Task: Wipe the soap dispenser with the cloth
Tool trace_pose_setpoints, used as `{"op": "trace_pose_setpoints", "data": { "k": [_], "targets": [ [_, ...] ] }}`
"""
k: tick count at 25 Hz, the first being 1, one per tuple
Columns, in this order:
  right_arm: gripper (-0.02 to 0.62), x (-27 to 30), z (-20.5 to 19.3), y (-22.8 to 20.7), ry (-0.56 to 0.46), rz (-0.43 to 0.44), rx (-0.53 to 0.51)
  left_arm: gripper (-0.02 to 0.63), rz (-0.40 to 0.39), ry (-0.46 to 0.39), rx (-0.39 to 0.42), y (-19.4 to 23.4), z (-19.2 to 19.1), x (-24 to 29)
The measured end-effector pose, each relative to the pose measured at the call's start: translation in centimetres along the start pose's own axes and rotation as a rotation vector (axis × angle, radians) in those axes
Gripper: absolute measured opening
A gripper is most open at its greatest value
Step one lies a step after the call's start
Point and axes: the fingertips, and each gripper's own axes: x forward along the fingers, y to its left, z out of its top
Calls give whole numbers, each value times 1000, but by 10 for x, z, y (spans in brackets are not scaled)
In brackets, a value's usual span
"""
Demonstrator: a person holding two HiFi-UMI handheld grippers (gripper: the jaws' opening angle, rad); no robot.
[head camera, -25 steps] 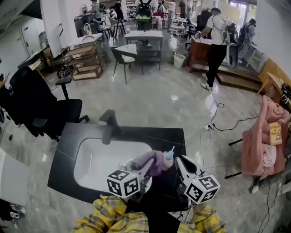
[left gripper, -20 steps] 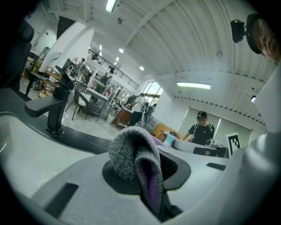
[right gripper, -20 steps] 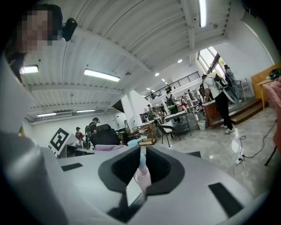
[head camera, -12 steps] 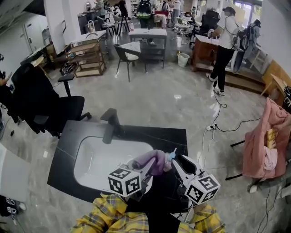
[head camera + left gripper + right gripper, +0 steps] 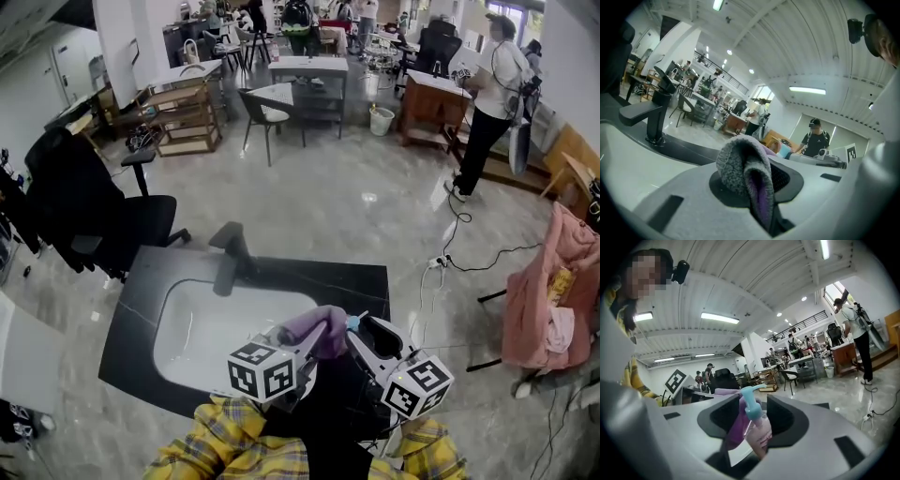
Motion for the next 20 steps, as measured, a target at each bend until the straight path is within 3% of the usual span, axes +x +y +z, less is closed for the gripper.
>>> {"op": "trace_pose_setpoints", "data": {
  "k": [7, 10, 20],
  "targets": [
    [153, 9, -5, -5, 31, -31, -36, 58, 25, -4, -20, 8, -2, 4],
    [107, 10, -6, -2, 21, -15, -44, 58, 14, 1, -20, 9, -3, 6],
    [106, 12, -9, -2, 9, 11, -25, 58, 8, 48, -73, 10, -28, 22]
  ]
}}
